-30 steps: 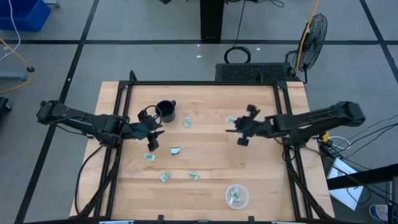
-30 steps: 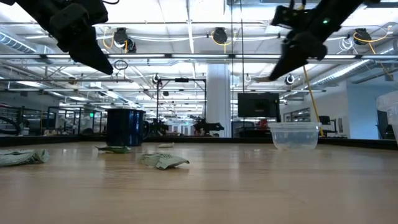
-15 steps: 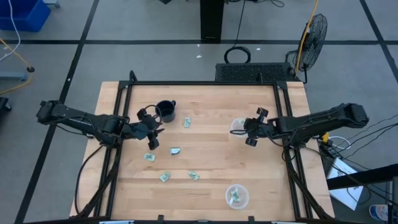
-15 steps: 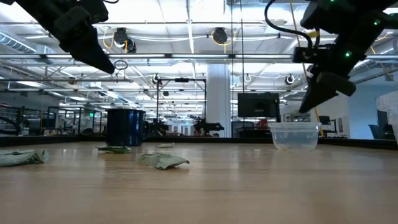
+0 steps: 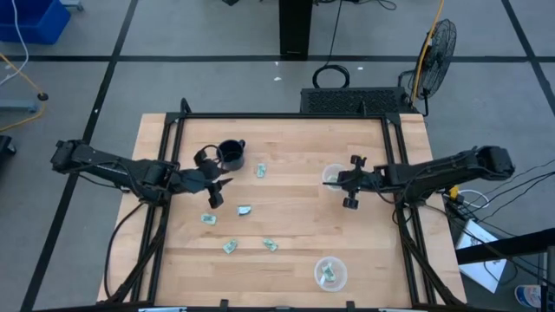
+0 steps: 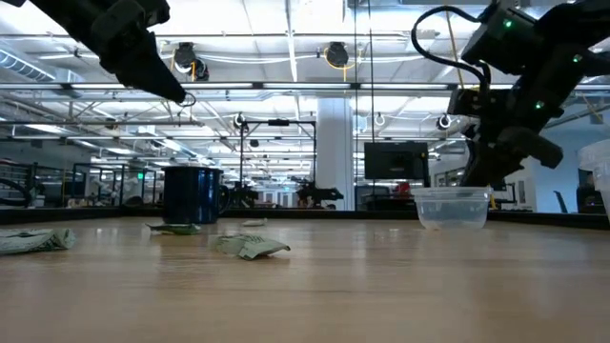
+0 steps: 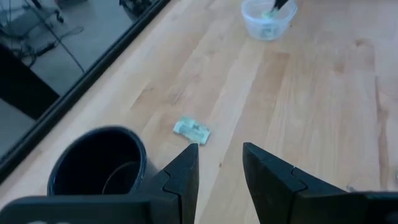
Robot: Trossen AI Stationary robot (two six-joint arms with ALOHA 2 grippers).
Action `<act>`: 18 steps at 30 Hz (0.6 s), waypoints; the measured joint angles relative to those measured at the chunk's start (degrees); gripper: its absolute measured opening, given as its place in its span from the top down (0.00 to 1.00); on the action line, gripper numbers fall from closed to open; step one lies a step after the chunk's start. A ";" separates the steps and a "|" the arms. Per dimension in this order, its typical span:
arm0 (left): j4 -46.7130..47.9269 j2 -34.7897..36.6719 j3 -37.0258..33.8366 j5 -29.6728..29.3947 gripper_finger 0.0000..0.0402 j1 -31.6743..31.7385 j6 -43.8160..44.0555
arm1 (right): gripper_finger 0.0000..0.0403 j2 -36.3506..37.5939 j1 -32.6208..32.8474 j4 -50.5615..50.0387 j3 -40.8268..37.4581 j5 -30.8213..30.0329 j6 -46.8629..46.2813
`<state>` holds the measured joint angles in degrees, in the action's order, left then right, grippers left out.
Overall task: Pick and place Stevia / Truvia into bins
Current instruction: Put the light green stevia packet into the top transparent container
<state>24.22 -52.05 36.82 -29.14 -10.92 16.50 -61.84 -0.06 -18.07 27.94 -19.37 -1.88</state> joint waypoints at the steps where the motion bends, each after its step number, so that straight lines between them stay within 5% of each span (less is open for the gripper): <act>1: -0.71 0.00 0.00 0.02 0.67 0.02 -0.71 | 1.00 0.01 -0.60 0.67 0.00 0.09 0.65; 12: -1.88 0.00 0.00 -0.08 0.67 0.00 -4.86 | 0.99 -1.60 -7.57 1.81 0.00 6.14 4.92; 18: -3.51 0.00 0.00 -5.43 0.67 0.29 -4.80 | 0.91 -5.17 -10.26 8.20 0.05 11.23 10.25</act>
<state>20.70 -52.05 36.82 -34.57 -10.63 11.71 -67.01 -10.32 -9.87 27.99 -8.14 8.37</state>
